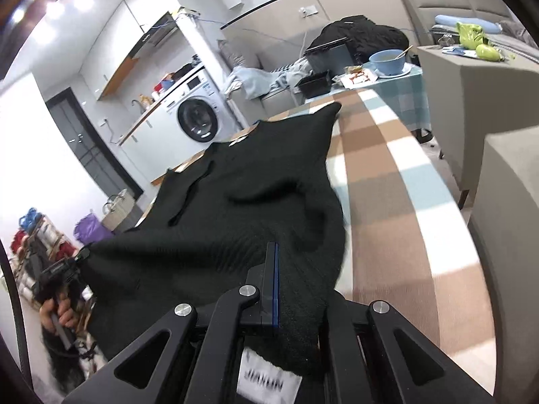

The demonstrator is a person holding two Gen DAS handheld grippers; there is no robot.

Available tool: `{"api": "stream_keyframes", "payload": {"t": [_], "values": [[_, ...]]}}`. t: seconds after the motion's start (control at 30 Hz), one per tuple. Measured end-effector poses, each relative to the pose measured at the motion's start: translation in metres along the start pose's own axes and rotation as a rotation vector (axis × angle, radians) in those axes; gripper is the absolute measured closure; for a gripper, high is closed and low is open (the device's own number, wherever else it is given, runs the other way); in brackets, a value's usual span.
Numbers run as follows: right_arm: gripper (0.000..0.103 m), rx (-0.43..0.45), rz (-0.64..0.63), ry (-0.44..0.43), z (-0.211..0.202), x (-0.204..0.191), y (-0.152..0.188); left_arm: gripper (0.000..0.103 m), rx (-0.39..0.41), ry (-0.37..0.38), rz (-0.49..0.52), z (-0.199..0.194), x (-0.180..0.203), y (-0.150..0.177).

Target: Fold small clothes

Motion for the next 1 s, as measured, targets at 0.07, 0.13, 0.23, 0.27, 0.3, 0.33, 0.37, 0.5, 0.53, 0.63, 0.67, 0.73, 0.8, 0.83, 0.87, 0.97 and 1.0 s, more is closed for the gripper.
{"api": "stream_keyframes", "payload": {"t": [0.07,0.13,0.23,0.27,0.3,0.33,0.37,0.5,0.53,0.63,0.67,0.73,0.8,0.83,0.87,0.97,1.0], "values": [[0.100,-0.002,0.021,-0.032,-0.011,-0.001,0.005,0.099,-0.004,0.012,-0.012,-0.011,-0.001,0.003],[0.100,0.019,0.066,-0.100,-0.023,-0.003,0.004,0.099,-0.002,0.018,-0.024,-0.021,-0.003,0.004],[0.100,0.059,0.129,-0.159,-0.033,-0.004,-0.002,0.099,0.011,0.022,-0.047,-0.030,-0.008,0.002],[0.100,0.071,0.158,-0.175,-0.033,-0.004,-0.006,0.099,0.016,0.023,-0.058,-0.031,-0.009,0.001],[0.100,0.081,0.170,-0.175,-0.031,-0.003,-0.010,0.099,0.018,0.022,-0.066,-0.031,-0.010,0.000],[0.100,0.085,0.167,-0.163,-0.028,-0.003,-0.013,0.099,0.021,0.025,-0.073,-0.029,-0.009,-0.003],[0.100,0.089,0.158,-0.149,-0.025,-0.004,-0.017,0.099,0.026,0.028,-0.075,-0.028,-0.008,-0.005],[0.100,0.105,0.126,-0.087,-0.008,-0.010,-0.035,0.099,0.035,0.033,-0.077,-0.007,-0.006,-0.022],[0.100,0.101,0.120,-0.072,-0.003,-0.010,-0.038,0.099,0.026,0.026,-0.090,0.003,-0.008,-0.025],[0.100,0.081,0.065,0.015,0.022,-0.005,-0.049,0.099,-0.006,-0.006,-0.092,0.032,-0.017,-0.029],[0.100,0.065,0.075,0.050,0.031,0.000,-0.050,0.099,-0.021,-0.012,-0.094,0.042,-0.018,-0.030],[0.096,0.003,0.127,0.109,0.055,0.014,-0.047,0.099,-0.065,-0.038,-0.079,0.066,-0.025,-0.025],[0.088,-0.090,0.132,0.211,0.075,0.032,-0.036,0.099,-0.103,-0.059,-0.064,0.084,-0.029,-0.019],[0.088,-0.116,0.125,0.234,0.078,0.036,-0.032,0.098,-0.122,-0.083,-0.061,0.090,-0.033,-0.015],[0.085,-0.120,0.122,0.227,0.078,0.037,-0.030,0.096,-0.130,-0.096,-0.056,0.091,-0.035,-0.013],[0.052,-0.069,0.086,0.228,0.060,0.038,-0.030,0.064,-0.130,-0.103,-0.041,0.086,-0.041,-0.008],[0.042,-0.059,0.083,0.236,0.056,0.041,-0.029,0.053,-0.126,-0.109,-0.044,0.085,-0.043,-0.006]]}}
Point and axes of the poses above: each gripper's, at about its wrist camera, not at the fingertips, and z roughly the way its jaws point, x to its right, y to its underside, the point moved 8 cm from there along z, roughly the way its jaws point, and after that the axes turned 13 degrees about x, right-handed, at the moved point
